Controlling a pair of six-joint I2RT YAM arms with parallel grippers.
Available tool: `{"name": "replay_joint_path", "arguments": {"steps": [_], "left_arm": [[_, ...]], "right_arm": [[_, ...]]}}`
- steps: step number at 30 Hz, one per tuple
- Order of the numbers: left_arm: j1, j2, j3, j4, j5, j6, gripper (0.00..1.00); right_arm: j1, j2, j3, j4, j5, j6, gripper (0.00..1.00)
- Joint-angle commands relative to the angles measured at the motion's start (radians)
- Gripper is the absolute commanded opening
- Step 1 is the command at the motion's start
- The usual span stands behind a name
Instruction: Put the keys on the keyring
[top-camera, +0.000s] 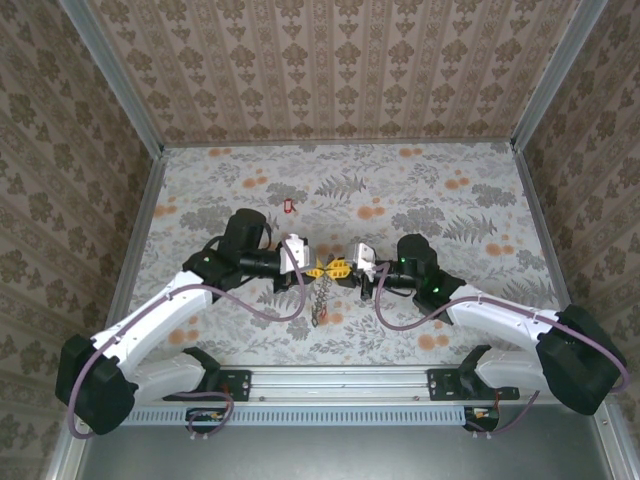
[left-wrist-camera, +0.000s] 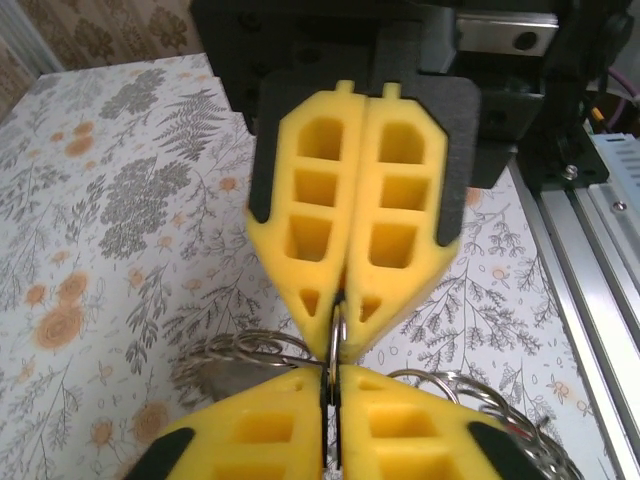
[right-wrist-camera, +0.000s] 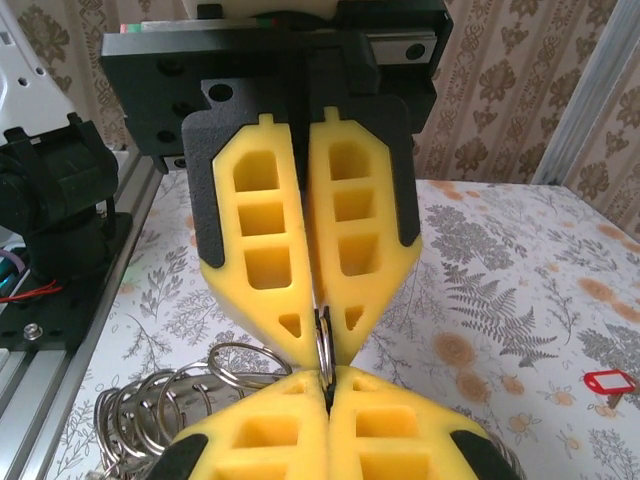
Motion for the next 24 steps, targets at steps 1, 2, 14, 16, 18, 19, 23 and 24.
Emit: {"name": "replay_joint_path", "arguments": {"steps": [1, 2, 14, 16, 18, 19, 23, 24], "left_arm": [[-0.001, 0.003, 0.014, 0.009, 0.041, 0.007, 0.1], [-0.001, 0.002, 0.014, 0.005, 0.039, 0.008, 0.09], [-0.004, -0.015, 0.009, 0.067, 0.087, -0.039, 0.2], [-0.006, -0.004, 0.013, 0.051, 0.095, -0.028, 0.18], [-0.006, 0.008, 0.02, 0.043, 0.102, -0.022, 0.12], [-0.007, 0.012, 0.021, 0.043, 0.104, -0.02, 0.1], [-0.009, 0.018, 0.028, 0.035, 0.112, -0.002, 0.0], [-0.009, 0.015, 0.03, 0.027, 0.103, 0.005, 0.0]], "right_arm": [[0.003, -0.038, 0.004, 0.051, -0.041, 0.009, 0.0], [0.003, -0.04, 0.004, 0.049, -0.042, 0.008, 0.0], [0.006, -0.031, 0.016, 0.006, -0.044, -0.047, 0.0], [0.008, -0.032, 0.019, 0.005, -0.044, -0.05, 0.0], [0.009, -0.032, 0.018, 0.013, -0.047, -0.047, 0.0], [0.009, -0.032, 0.016, 0.018, -0.048, -0.045, 0.0], [0.009, -0.034, 0.013, 0.023, -0.04, -0.037, 0.0], [0.009, -0.035, 0.008, 0.024, -0.026, -0.035, 0.0]]}}
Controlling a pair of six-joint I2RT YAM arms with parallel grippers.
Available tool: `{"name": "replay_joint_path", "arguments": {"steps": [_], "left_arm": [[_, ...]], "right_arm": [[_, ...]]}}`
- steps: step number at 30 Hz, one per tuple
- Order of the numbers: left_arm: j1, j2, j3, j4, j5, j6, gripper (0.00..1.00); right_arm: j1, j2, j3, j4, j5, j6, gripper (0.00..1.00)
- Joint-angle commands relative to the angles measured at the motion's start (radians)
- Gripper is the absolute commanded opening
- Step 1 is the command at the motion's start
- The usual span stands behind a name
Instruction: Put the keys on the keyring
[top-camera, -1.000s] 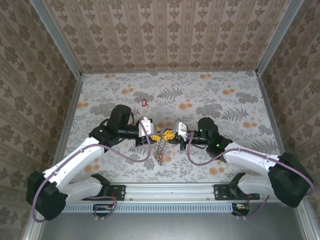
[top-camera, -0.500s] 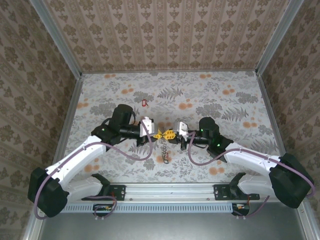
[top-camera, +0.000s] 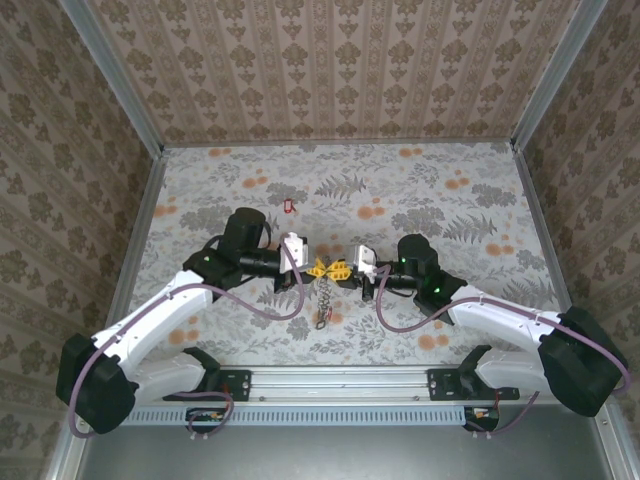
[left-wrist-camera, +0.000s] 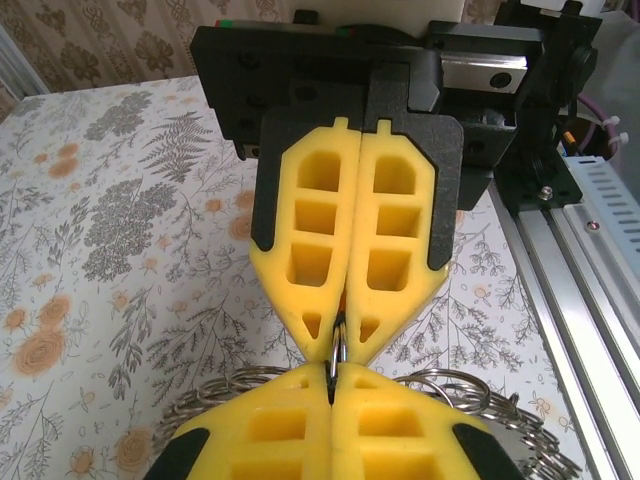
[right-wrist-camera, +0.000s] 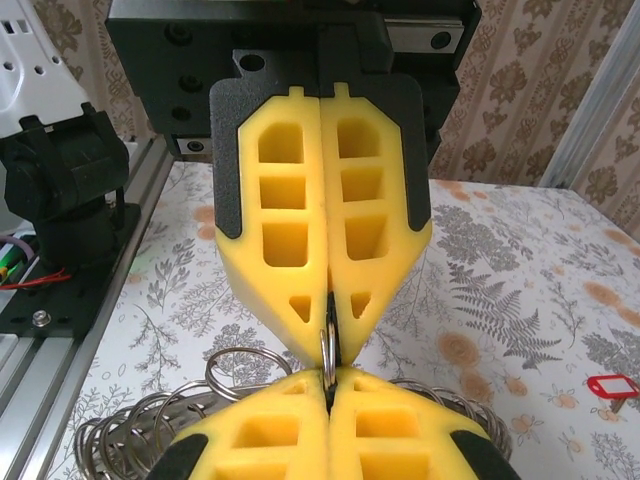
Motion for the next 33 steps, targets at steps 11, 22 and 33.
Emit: {"name": "replay_joint_path", "arguments": {"steps": [11, 22, 33], "left_arm": [[-0.014, -0.087, 0.05, -0.121, -0.228, 0.134, 0.0], [-0.017, -0.164, 0.05, -0.17, -0.395, 0.234, 0.0], [0.042, -0.183, 0.019, -0.137, -0.401, 0.176, 0.0]], "right_arm": [[0.006, -0.051, 0.0, -0.078, 0.102, -0.111, 0.47], [0.011, -0.002, 0.041, -0.036, 0.108, -0.133, 0.48], [0.017, 0.157, 0.158, 0.056, 0.195, -0.085, 0.52]]}}
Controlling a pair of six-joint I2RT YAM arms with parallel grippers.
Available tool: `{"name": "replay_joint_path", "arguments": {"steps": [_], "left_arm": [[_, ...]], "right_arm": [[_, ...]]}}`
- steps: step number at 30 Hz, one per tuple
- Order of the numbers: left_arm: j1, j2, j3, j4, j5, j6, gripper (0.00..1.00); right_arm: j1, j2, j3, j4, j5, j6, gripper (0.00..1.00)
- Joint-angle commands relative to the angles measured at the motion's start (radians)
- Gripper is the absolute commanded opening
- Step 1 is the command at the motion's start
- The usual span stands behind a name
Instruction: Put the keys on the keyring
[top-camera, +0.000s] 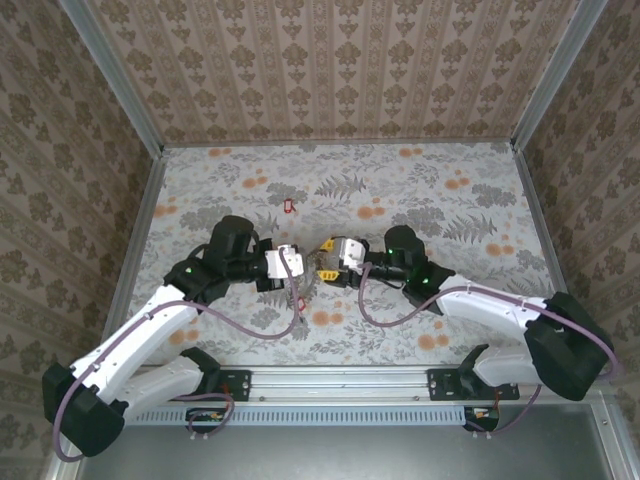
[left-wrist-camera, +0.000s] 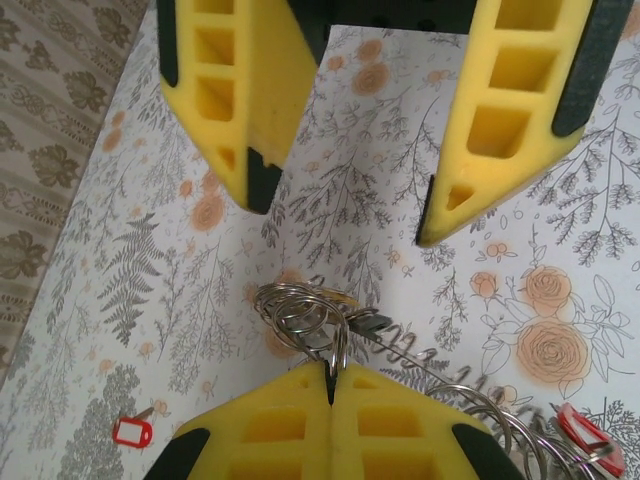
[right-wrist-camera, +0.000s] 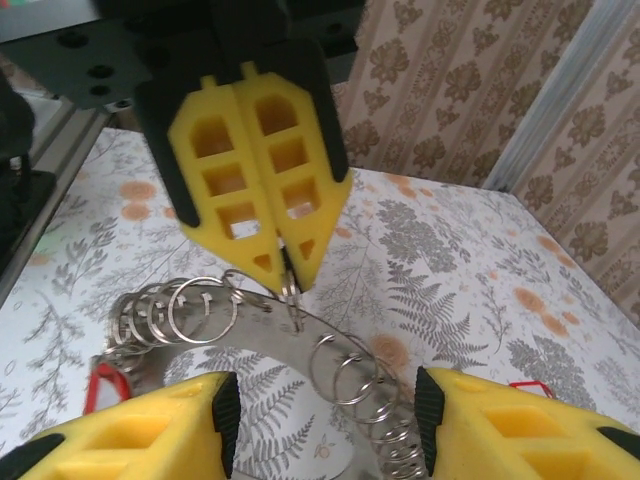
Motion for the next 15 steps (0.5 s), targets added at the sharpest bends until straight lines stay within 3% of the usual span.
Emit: {"name": "replay_joint_path", "arguments": {"steps": [1, 6, 9, 15], "left_arm": [[0.047, -0.046, 0.007, 0.048, 0.032, -0.043, 0.0], [0.064, -0.079, 0.013, 0.022, 0.1, -0.041, 0.0], [0.064, -0.073, 0.024, 0.001, 0.127, -0.04, 0.0], [0.064, -0.054, 0.014, 0.04, 0.135, -0.063, 0.0]], "right_arm": [[-0.004, 0.052, 0.059, 0.083, 0.045, 0.048, 0.51], [0.01, 0.101, 0.147, -0.008, -0.156, -0.02, 0.48], [0.039, 0.137, 0.198, -0.099, -0.136, -0.069, 0.44], [0.055, 0.186, 0.219, -0.036, -0.072, -0.006, 0.34]]}}
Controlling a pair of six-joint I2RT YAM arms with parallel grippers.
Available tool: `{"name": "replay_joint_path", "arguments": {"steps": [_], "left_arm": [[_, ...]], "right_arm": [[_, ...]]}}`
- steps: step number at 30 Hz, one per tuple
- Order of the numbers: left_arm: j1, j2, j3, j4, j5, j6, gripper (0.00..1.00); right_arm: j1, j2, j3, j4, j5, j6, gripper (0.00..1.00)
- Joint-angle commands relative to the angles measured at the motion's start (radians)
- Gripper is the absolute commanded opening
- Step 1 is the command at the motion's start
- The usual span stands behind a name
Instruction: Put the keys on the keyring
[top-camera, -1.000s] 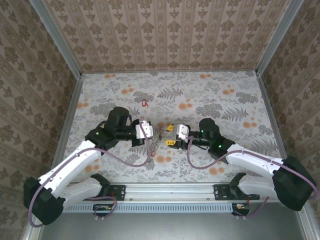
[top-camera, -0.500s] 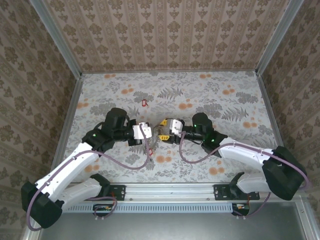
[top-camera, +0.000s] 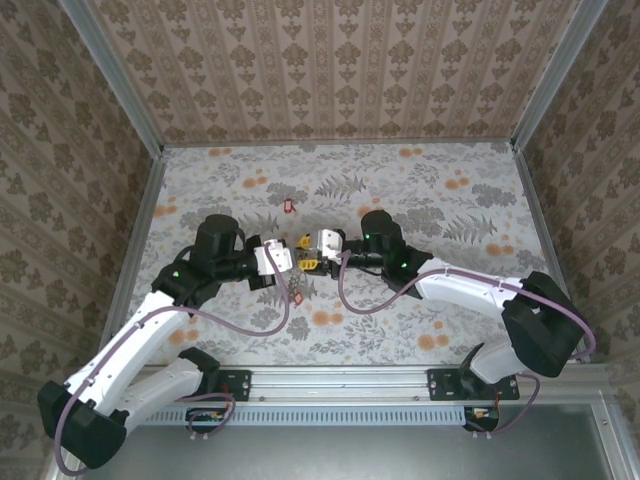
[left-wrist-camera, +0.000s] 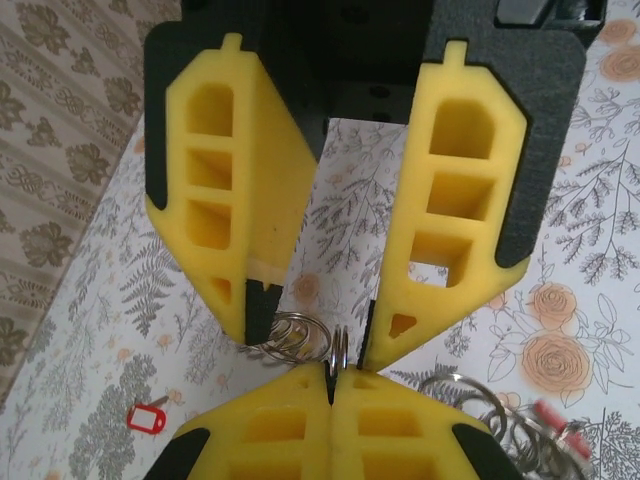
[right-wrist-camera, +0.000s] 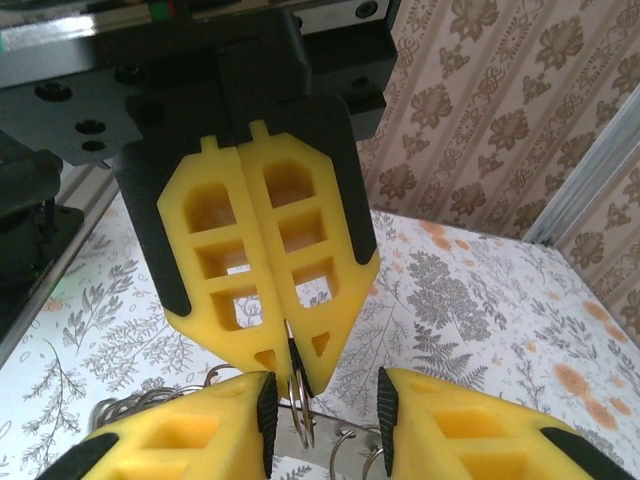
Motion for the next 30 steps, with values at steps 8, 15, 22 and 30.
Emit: {"name": "replay_joint_path", "arguments": {"steps": [8, 15, 22, 30], "left_arm": [[-0.004, 0.018, 0.021, 0.068, 0.069, -0.045, 0.0], [-0.004, 0.042, 0.018, 0.099, 0.088, -0.047, 0.0], [-0.004, 0.042, 0.014, 0.1, 0.097, -0.048, 0.0], [0.038, -0.003, -0.038, 0.123, 0.224, -0.072, 0.29]], "right_arm": [[0.006, -0.001, -0.031, -0.033, 0.03, 0.007, 0.3], [0.007, 0.004, -0.049, -0.019, 0.057, 0.021, 0.23], [0.005, 0.005, -0.053, -0.008, 0.036, 0.019, 0.0], [-0.007, -0.043, -0.099, 0.055, -0.03, 0.03, 0.0]]}}
